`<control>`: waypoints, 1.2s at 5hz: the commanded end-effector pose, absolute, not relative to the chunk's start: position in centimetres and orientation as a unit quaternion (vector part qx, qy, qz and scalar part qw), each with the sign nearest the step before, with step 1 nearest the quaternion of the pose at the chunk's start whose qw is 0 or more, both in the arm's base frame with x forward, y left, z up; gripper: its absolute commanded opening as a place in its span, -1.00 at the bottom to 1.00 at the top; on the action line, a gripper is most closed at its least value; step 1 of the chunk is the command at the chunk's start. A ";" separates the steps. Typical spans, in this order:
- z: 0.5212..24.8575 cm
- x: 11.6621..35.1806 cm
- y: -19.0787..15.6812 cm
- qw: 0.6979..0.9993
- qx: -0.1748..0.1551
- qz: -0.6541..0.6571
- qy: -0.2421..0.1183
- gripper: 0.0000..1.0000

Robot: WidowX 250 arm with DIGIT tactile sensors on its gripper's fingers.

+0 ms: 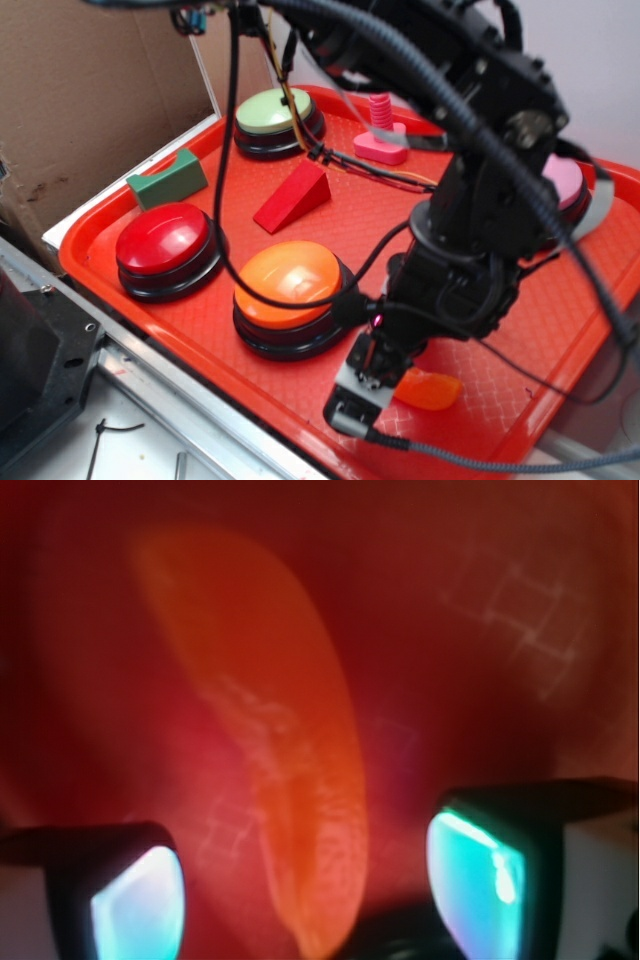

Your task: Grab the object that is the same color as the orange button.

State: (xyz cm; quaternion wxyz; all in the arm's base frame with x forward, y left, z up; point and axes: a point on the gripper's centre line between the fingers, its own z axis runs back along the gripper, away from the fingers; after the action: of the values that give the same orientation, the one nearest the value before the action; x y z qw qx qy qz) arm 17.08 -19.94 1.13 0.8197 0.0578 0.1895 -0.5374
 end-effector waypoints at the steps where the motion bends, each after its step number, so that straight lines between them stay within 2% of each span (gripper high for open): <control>1: 1.2 17.0 -20.0 0.833 0.043 -0.533 0.144 -0.38; 2: 1.3 16.8 -19.9 0.839 0.038 -0.524 0.142 -1.00; 4: 2.6 16.7 -19.7 0.862 0.021 -0.492 0.121 -1.00; 5: 6.8 16.8 -19.8 0.908 -0.005 -0.410 0.083 -1.00; 6: 11.9 16.1 -20.1 0.954 -0.001 -0.294 0.058 -1.00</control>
State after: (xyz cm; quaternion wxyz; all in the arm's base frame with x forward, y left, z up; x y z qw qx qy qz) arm 16.20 -19.59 10.22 0.9541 0.0141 0.0860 -0.2865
